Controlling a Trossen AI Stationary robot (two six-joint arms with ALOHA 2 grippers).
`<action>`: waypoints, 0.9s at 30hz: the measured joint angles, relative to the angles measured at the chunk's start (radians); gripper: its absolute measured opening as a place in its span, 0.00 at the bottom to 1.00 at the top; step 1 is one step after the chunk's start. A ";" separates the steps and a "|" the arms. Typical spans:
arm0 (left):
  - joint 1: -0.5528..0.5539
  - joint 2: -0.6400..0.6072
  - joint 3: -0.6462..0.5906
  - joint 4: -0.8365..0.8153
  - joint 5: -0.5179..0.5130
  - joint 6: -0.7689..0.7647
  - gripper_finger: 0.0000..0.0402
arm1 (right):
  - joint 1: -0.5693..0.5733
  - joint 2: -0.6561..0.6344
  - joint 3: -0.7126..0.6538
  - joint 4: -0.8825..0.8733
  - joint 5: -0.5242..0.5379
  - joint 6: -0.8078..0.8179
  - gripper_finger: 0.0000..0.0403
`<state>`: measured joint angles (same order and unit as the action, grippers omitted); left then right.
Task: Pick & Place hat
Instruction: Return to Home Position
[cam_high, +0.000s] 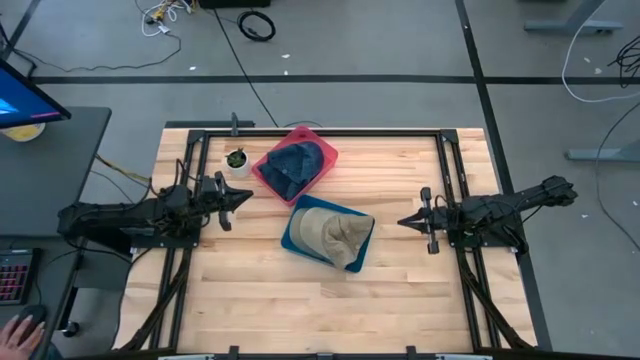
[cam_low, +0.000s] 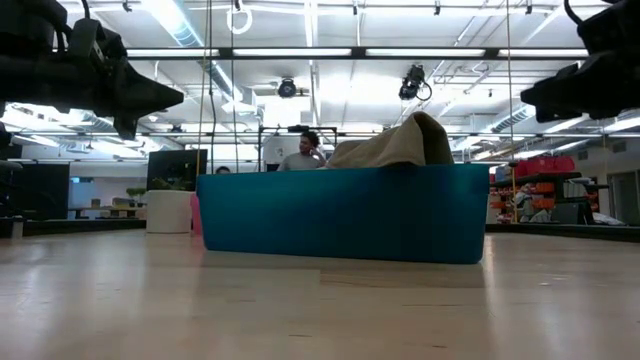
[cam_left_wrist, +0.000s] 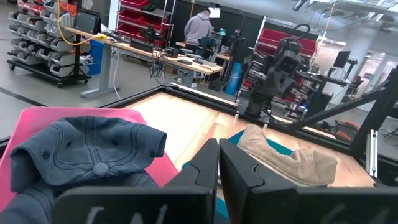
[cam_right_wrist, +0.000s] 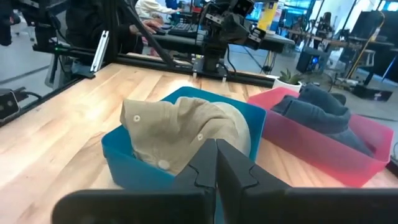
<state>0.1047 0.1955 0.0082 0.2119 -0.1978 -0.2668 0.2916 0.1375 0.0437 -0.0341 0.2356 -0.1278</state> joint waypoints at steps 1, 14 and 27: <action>0.000 0.000 0.000 0.000 0.000 0.000 0.05 | 0.000 0.000 0.000 0.000 0.000 0.009 0.02; 0.000 0.000 0.000 0.000 0.000 0.000 0.05 | 0.000 0.000 0.000 0.001 0.000 0.015 0.02; 0.000 0.000 -0.001 0.000 0.000 -0.001 0.05 | 0.000 0.000 0.000 0.001 0.001 0.015 0.02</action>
<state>0.1047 0.1955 0.0074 0.2123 -0.1978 -0.2676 0.2916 0.1375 0.0441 -0.0334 0.2367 -0.1131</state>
